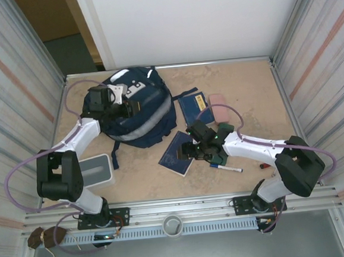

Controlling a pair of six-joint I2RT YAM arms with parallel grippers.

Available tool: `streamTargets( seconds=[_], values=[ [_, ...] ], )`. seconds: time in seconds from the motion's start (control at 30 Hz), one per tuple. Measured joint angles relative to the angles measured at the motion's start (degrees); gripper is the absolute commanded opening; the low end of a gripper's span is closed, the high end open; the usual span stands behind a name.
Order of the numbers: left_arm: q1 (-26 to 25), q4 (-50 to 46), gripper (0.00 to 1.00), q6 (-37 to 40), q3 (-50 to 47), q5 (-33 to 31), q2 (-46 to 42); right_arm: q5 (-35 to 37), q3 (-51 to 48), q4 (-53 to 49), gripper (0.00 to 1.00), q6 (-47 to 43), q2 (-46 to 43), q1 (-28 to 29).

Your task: Pack the student bag

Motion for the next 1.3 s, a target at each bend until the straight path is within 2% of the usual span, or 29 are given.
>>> streamTargets(
  seconds=[0.17, 0.23, 0.33, 0.53, 0.73, 0.83, 0.93, 1.1, 1.3],
  values=[
    [-3.63, 1.42, 0.64, -5.88, -12.02, -5.51, -9.55, 0.76, -3.74, 3.98, 0.79, 7.87, 0.74, 1.55],
    [-8.07, 1.29, 0.65, -7.91, -16.33, -6.36, -15.15, 1.57, -4.98, 5.75, 0.79, 10.32, 0.98, 1.62],
    [-15.06, 1.95, 0.63, -10.99, -19.91, -5.7, -18.51, 2.93, -5.18, 7.78, 0.79, 12.52, 1.62, 1.62],
    [-25.11, 1.66, 0.62, -14.12, -22.51, -6.38, -14.34, 5.7, -5.33, 11.98, 0.77, 15.67, 3.28, 1.6],
    [-27.71, 1.86, 0.61, -14.29, -22.1, -9.81, -6.86, 7.13, -6.08, 14.03, 0.76, 19.12, 3.87, 1.6],
    [-29.07, 2.19, 0.57, -14.29, -21.51, -10.69, -2.58, 7.39, -6.16, 14.49, 0.72, 20.2, 4.17, 1.62],
    [-29.88, 3.39, 0.49, -14.73, -21.27, -11.06, -1.4, 7.74, -7.04, 15.65, 0.62, 20.83, 4.09, 1.7],
    [-30.86, 7.06, 0.37, -16.59, -22.8, -10.69, -0.63, 9.4, -9.62, 17.88, 0.38, 20.87, 2.84, 1.77],
    [-30.8, 8.35, 0.4, -17.33, -24.44, -10.03, -1.97, 12.98, -10.64, 21.0, 0.09, 19.5, 2.14, 1.97]
  ],
)
